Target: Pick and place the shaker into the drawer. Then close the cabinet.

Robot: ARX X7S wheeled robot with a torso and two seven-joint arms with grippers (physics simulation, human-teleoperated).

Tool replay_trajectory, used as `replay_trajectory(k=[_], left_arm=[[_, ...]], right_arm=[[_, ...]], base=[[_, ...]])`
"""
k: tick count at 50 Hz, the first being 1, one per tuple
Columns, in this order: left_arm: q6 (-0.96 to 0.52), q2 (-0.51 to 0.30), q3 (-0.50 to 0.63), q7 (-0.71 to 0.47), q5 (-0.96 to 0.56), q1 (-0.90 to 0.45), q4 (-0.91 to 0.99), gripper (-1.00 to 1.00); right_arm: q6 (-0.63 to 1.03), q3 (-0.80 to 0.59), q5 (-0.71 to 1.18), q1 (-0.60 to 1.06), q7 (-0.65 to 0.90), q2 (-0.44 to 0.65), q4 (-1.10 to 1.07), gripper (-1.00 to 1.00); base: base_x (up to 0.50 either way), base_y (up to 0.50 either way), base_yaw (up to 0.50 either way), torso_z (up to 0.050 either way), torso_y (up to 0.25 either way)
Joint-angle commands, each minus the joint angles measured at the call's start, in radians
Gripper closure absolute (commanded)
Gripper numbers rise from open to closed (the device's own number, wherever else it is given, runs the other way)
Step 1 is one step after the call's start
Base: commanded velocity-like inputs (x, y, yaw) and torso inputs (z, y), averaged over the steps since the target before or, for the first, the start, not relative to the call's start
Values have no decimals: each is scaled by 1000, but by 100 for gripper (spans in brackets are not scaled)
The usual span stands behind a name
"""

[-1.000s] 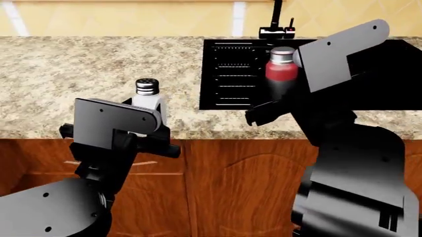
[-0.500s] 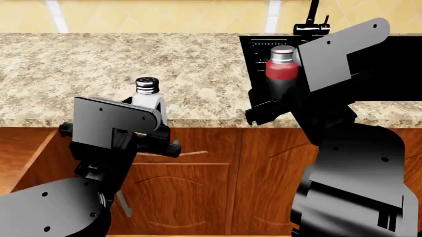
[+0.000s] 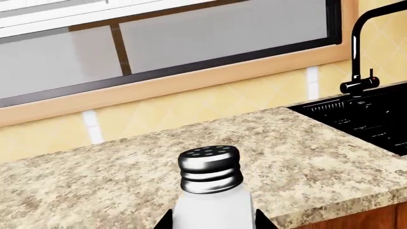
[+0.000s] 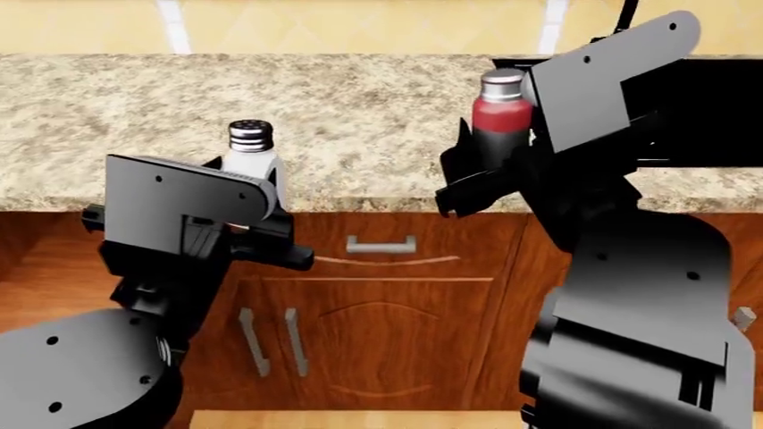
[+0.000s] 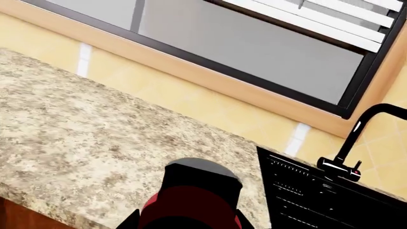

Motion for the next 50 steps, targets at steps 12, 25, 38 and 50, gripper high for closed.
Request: replay_trajectory(k=[12,25,38,50], left_arm=[[-19,-7,-15,-11,-25,-46,7,100],[-7,-8,-12,-6,-14,-28,3,100],[-10,-3,-8,-13,-14,-25,8,100],[-13,1,-5,-17,-15,-26,11,100]], right_arm=[[-4,-19,-6,24,-17,-3,14,100],[-24,-12,25,15,12,-2,26,100],[-35,-5,51,0,28,4,15,100],[-41,4,74,-11,45,7,2,100]], base=[[-137,500,0,1,0],[-115,500,0,0,0],[-2,500,0,0,0],[5,500,0,0,0]])
